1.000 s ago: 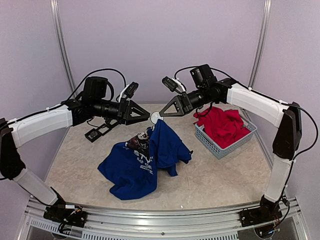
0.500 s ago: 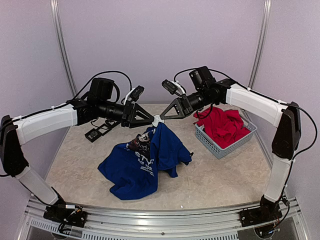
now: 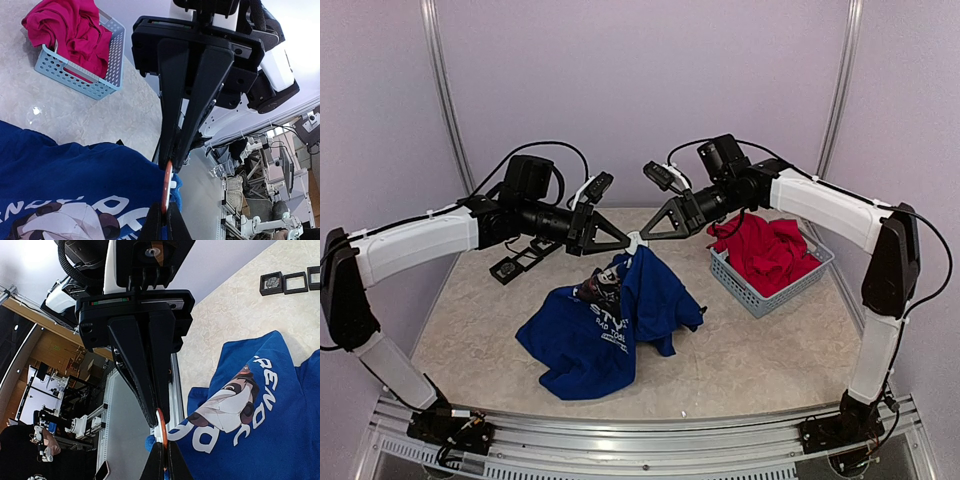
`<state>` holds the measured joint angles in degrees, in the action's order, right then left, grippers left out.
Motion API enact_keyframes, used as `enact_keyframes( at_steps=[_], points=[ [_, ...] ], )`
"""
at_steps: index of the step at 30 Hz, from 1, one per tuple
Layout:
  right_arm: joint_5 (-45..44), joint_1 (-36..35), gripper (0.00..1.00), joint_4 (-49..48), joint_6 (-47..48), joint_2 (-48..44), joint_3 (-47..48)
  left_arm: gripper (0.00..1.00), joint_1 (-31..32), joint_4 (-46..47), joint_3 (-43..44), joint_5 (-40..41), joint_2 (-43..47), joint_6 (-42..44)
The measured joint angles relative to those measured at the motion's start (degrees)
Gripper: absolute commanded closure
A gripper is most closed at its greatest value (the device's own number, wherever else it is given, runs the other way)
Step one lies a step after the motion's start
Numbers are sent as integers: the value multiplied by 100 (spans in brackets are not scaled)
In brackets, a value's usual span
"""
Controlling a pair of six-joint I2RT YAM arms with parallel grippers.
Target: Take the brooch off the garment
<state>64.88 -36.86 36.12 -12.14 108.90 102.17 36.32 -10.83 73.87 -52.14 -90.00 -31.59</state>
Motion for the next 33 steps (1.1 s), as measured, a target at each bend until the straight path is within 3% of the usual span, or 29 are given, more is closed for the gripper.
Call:
enact_keyframes(
  at_steps=[4,6,9,16,33],
  points=[
    [-22,4,43,-57,-70,0,0,100,0,13,-2,13,-4,-13],
    [-17,4,31,-173,-107,0,-7,100,-4,79,-28,39,-2,-72],
    [0,2,24,-555,-271,-72,-243,100,-48,284,-127,57,17,-208],
    [52,-20,26,-1672,-975,-313,-1182,100,-140,592,-166,61,37,-417],
    [186,-101,63,-2815,-1803,-313,-1303,100,-164,660,-166,0,37,-461]
  ],
)
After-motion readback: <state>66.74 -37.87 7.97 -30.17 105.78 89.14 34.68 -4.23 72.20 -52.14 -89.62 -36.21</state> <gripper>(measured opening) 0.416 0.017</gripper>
